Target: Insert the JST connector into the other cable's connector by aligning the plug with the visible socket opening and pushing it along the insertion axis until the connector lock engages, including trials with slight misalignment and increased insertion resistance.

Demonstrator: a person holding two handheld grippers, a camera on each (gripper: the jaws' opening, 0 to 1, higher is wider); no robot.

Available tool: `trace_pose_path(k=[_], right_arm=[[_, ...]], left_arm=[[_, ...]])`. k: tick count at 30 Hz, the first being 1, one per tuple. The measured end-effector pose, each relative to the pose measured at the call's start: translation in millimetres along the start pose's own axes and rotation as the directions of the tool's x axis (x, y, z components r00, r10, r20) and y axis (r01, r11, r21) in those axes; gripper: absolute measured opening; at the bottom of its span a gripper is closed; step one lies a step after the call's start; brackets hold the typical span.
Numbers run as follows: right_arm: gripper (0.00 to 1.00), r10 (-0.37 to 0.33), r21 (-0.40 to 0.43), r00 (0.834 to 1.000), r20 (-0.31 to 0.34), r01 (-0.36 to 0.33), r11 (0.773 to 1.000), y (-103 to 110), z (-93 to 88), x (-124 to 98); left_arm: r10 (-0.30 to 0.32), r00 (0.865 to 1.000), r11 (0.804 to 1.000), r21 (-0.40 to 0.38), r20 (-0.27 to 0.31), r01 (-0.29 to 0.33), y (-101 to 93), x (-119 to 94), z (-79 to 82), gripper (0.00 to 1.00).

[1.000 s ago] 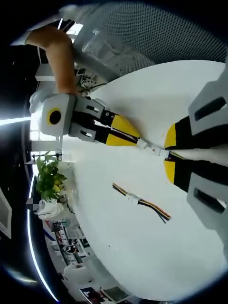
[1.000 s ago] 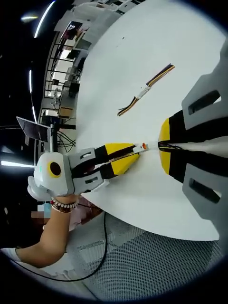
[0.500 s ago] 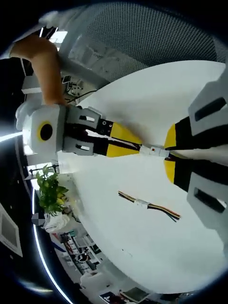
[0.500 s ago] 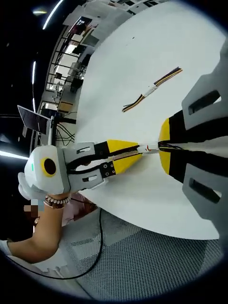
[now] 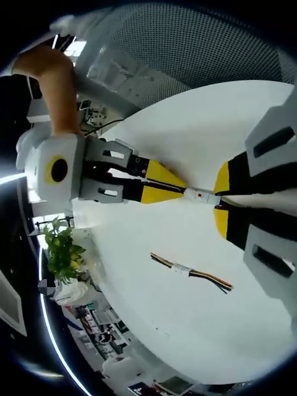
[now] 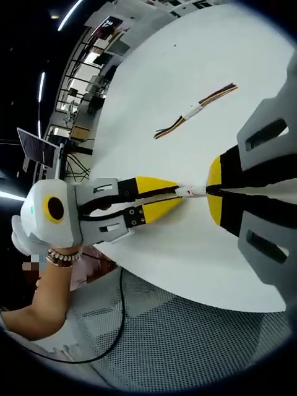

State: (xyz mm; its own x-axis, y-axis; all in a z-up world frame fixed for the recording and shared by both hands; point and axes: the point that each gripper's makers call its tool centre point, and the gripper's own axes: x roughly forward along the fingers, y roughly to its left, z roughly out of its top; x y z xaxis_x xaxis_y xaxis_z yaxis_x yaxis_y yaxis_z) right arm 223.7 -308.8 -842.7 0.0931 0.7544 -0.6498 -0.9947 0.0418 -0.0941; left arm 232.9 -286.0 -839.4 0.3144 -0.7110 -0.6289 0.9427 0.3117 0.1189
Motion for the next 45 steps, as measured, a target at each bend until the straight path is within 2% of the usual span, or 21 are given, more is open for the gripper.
trace_pose_path(k=[3, 8, 13, 21, 26, 30, 31, 34, 36, 45], right_arm=[[0.00, 0.006, 0.011, 1.000, -0.004, -0.006, 1.000, 0.3, -1.5, 1.6], [0.00, 0.018, 0.021, 1.000, -0.020, -0.017, 1.000, 0.4, -6.1, 5.1], [0.00, 0.013, 0.063, 1.000, -0.015, -0.012, 0.998, -3.2, -7.2, 4.4], [0.00, -0.006, 0.082, 1.000, -0.007, 0.007, 0.997, -6.3, -7.9, 4.7], [0.01, -0.003, 0.097, 1.000, 0.002, 0.003, 0.995, -5.2, -7.5, 5.4], [0.10, -0.006, 0.103, 1.000, -0.012, 0.008, 0.995, -5.0, -10.2, 7.2], [0.10, -0.004, 0.105, 1.000, 0.003, 0.004, 0.994, -4.7, -7.2, 7.2], [0.06, -0.004, 0.080, 1.000, -0.003, 0.004, 0.997, -3.9, -7.1, 6.7], [0.07, -0.003, 0.084, 1.000, 0.003, 0.002, 0.996, -3.3, -5.6, 6.8], [0.04, 0.002, 0.073, 1.000, 0.008, -0.003, 0.997, -2.1, -5.4, 7.6]], left_arm=[[-0.002, 1.000, 1.000, 0.007, -0.008, 0.002, -0.8, 1.4, -0.9, 0.00], [0.005, 0.999, 0.996, 0.093, -0.045, -0.001, -3.8, 6.1, -4.4, 0.00], [0.012, 0.999, 0.995, 0.099, -0.035, -0.009, -1.8, 7.3, -2.5, 0.00], [0.008, 1.000, 0.998, 0.056, -0.022, -0.007, -0.4, 7.2, -3.0, 0.01], [0.014, 1.000, 1.000, 0.014, -0.007, -0.013, 2.7, 5.0, -5.2, 0.07], [0.005, 1.000, 1.000, -0.009, 0.003, -0.005, 1.1, 5.5, -5.2, 0.06], [0.004, 1.000, 1.000, -0.012, 0.004, -0.004, 1.1, 5.4, -5.2, 0.06], [-0.002, 1.000, 1.000, -0.013, 0.009, 0.002, -0.2, 5.5, -4.8, 0.04], [-0.009, 1.000, 1.000, -0.012, 0.013, 0.009, -1.7, 5.8, -4.6, 0.01], [-0.012, 1.000, 1.000, 0.027, 0.017, 0.011, -2.5, 6.5, -2.8, 0.01]])
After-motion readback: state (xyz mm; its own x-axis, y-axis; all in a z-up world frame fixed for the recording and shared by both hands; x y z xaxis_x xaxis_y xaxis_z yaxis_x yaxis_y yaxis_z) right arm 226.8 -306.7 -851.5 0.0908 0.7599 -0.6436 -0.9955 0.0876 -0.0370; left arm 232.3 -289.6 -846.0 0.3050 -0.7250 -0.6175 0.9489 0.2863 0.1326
